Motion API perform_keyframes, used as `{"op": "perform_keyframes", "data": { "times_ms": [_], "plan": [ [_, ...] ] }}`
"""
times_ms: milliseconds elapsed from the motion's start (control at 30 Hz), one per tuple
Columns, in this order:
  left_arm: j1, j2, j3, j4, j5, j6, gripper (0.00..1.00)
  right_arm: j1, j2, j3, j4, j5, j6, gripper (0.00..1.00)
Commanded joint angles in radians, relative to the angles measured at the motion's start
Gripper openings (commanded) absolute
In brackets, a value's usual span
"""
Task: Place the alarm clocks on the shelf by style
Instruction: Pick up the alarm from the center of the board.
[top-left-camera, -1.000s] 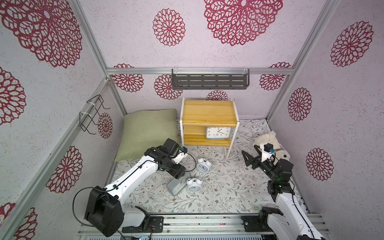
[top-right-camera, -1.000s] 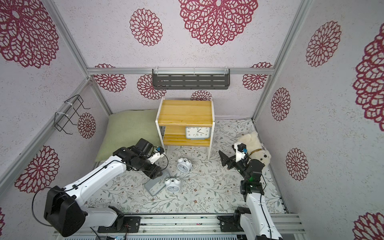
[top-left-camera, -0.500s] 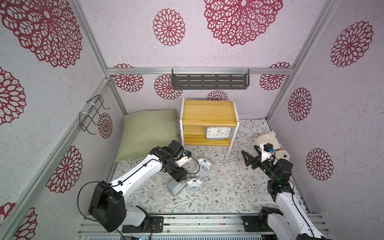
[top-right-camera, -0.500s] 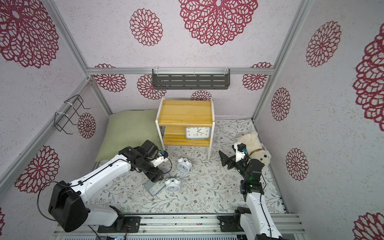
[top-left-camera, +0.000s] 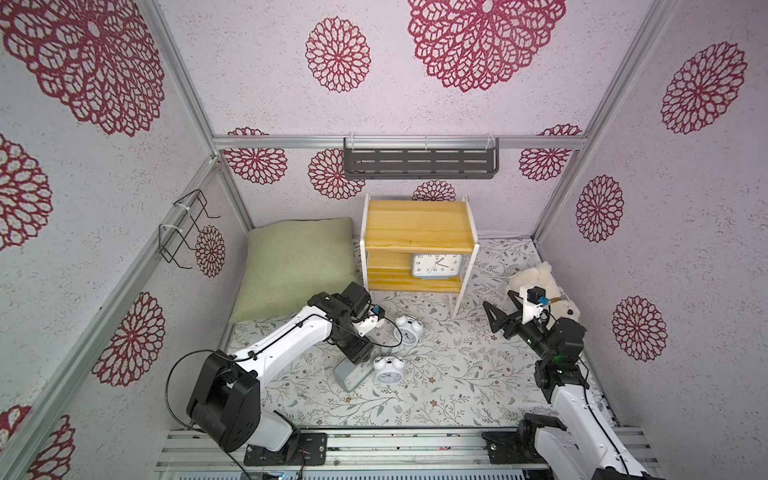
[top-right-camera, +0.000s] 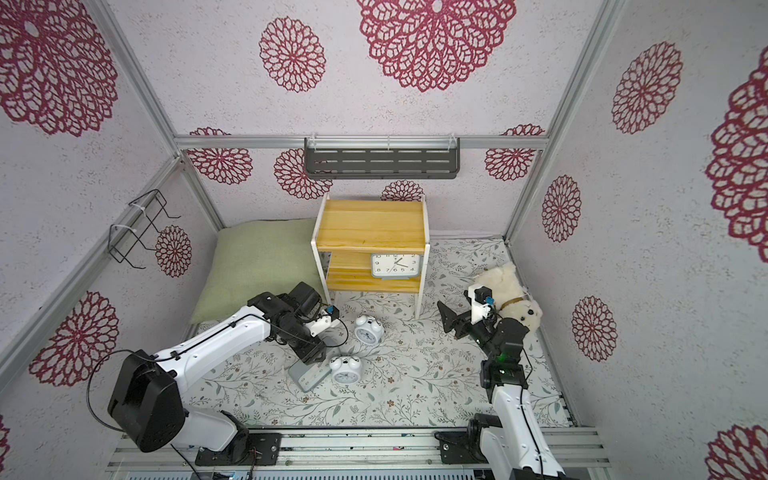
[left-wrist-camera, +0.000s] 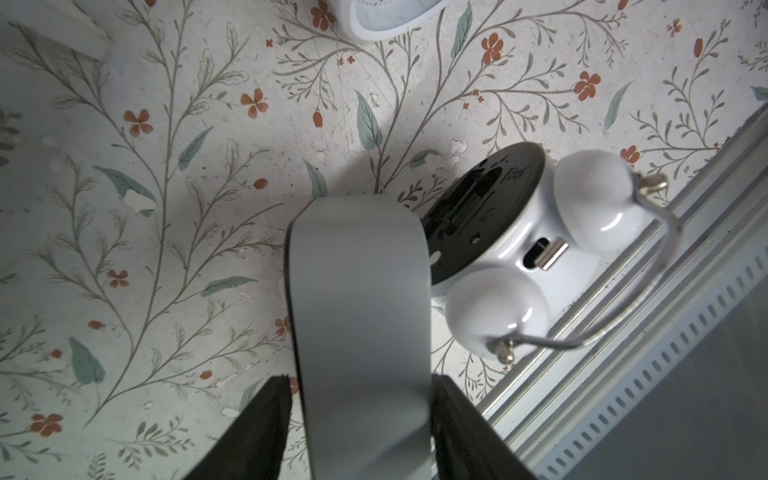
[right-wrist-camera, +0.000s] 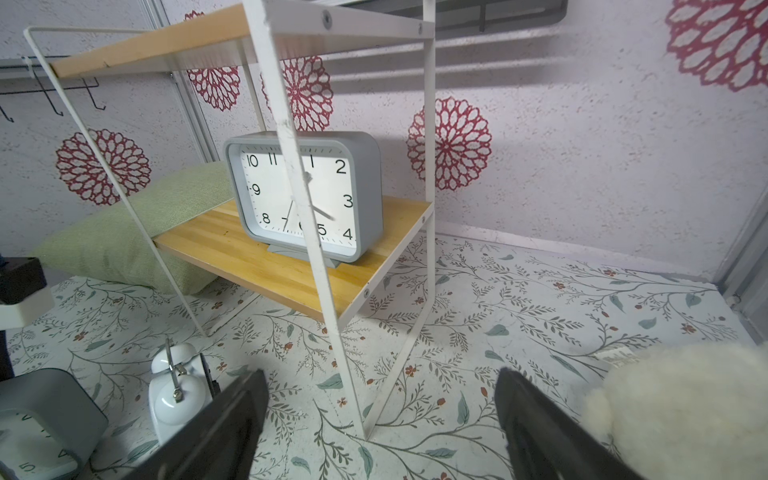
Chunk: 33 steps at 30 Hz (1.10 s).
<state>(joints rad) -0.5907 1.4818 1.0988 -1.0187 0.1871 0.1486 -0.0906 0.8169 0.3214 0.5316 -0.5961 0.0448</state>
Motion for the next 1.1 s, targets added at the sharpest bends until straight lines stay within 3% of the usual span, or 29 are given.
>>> {"op": "perform_keyframes", "data": {
  "times_ms": [0, 267, 433, 600, 833, 1067],
  "plan": [
    [-0.013, 0.005, 0.012, -0.019, -0.012, 0.03, 0.55, 0.005, -0.002, 0.032, 0.024, 0.009, 0.003, 0.93],
    [-0.035, -0.011, -0.01, 0.01, -0.052, 0.046, 0.5, 0.005, -0.002, 0.031, 0.021, 0.006, 0.003, 0.93],
    [-0.047, 0.001, 0.015, -0.027, -0.086, 0.054, 0.33, 0.005, -0.009, 0.032, 0.017, 0.004, 0.004, 0.93],
    [-0.05, -0.052, 0.056, -0.078, -0.137, 0.082, 0.28, 0.005, -0.019, 0.031, 0.019, -0.008, 0.008, 0.93],
    [-0.047, -0.107, 0.164, -0.173, -0.142, 0.157, 0.26, 0.014, -0.038, 0.031, 0.043, -0.088, 0.024, 0.92],
    [-0.047, -0.055, 0.381, -0.307, -0.09, 0.186, 0.25, 0.08, -0.045, 0.032, 0.086, -0.28, 0.015, 0.92]
  ]
}}
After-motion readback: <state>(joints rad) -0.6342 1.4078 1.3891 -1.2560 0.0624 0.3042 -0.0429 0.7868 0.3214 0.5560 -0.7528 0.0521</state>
